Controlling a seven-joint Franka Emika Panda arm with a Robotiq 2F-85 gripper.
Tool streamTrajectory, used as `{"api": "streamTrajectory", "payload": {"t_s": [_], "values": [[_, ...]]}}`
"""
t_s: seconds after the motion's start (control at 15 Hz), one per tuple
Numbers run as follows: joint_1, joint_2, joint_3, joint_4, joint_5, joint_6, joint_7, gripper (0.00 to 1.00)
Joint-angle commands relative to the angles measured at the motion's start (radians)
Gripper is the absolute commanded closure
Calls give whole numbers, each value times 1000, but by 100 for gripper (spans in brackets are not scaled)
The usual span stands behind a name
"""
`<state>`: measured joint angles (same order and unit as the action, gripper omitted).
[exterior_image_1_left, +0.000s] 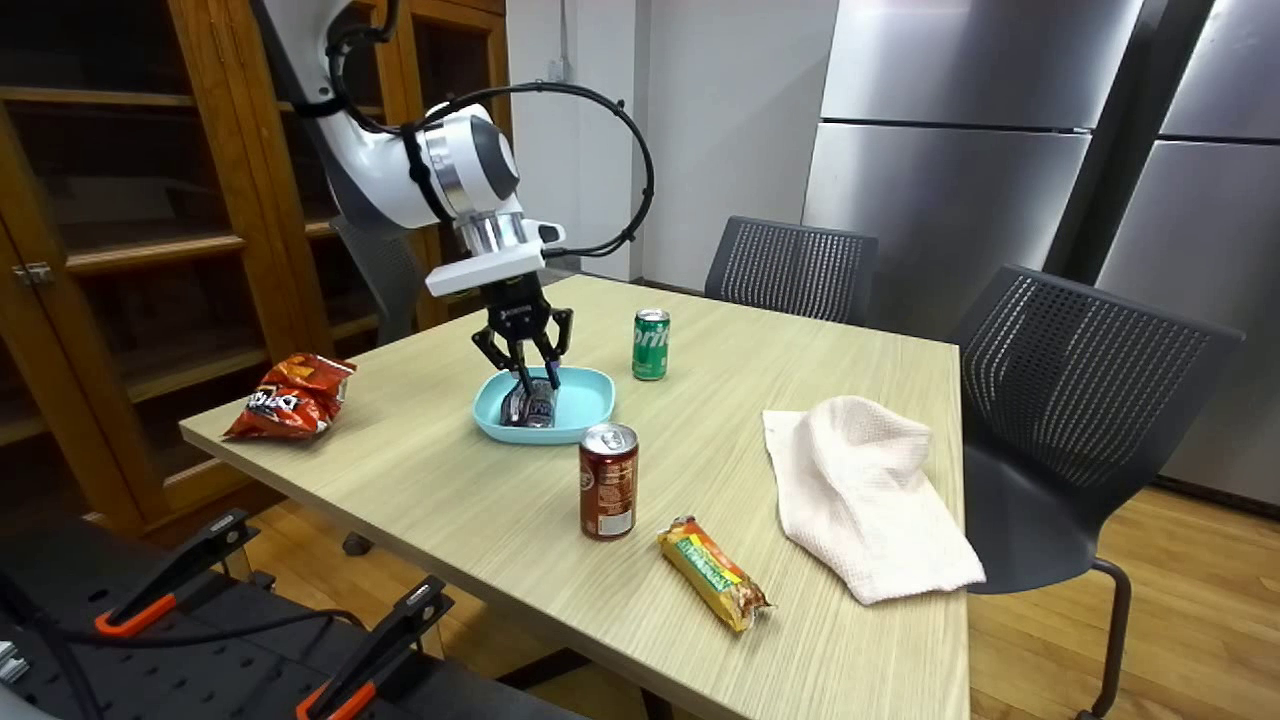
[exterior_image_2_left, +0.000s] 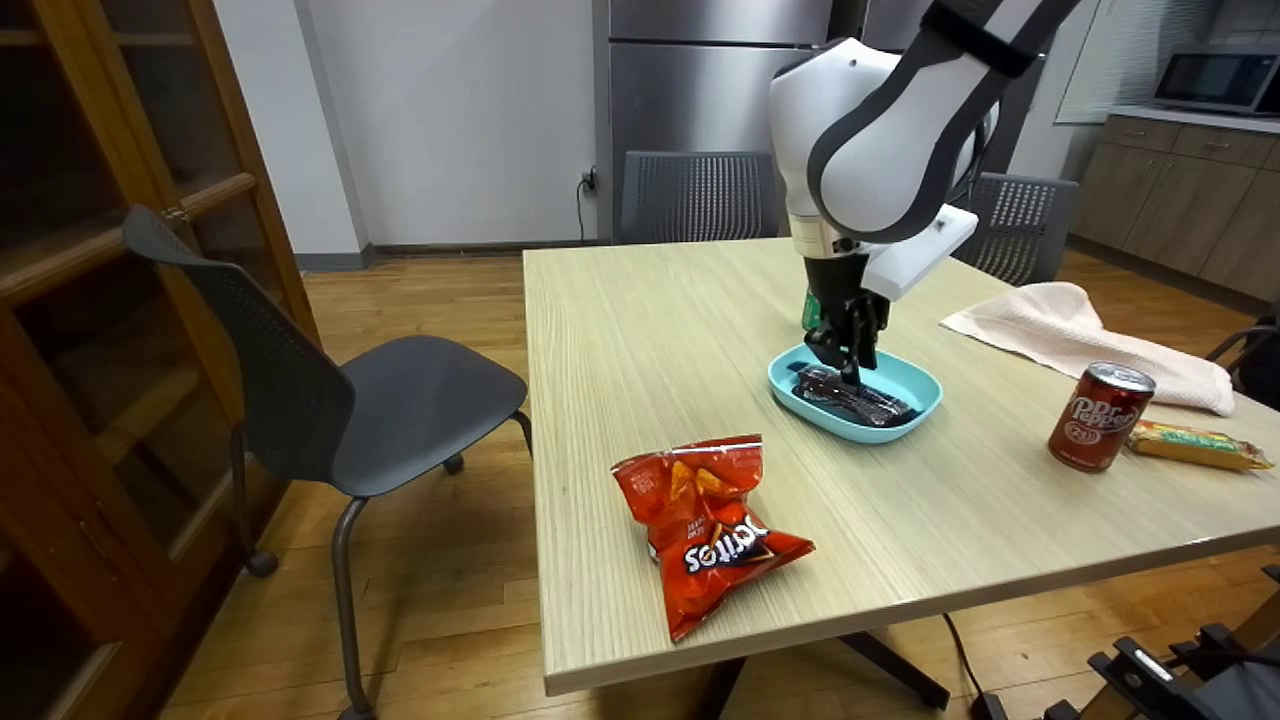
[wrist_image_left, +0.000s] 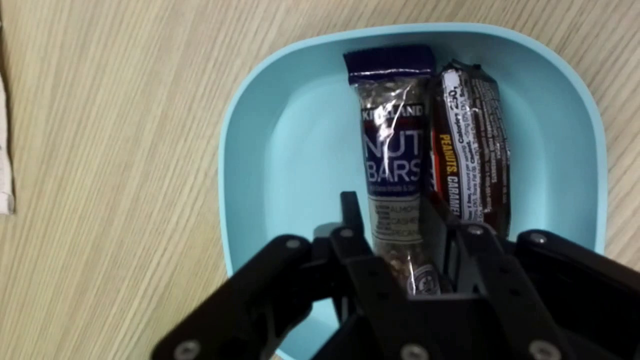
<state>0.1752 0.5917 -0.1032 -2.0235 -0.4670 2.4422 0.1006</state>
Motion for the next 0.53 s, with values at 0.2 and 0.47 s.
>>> {"api": "streamTrajectory", "payload": {"t_s": [0.2,0.47], "values": [[-22,-93,14,-37,38,-23,-11,9],[-40,-152,15,-63,62,-20,-15,0]]}}
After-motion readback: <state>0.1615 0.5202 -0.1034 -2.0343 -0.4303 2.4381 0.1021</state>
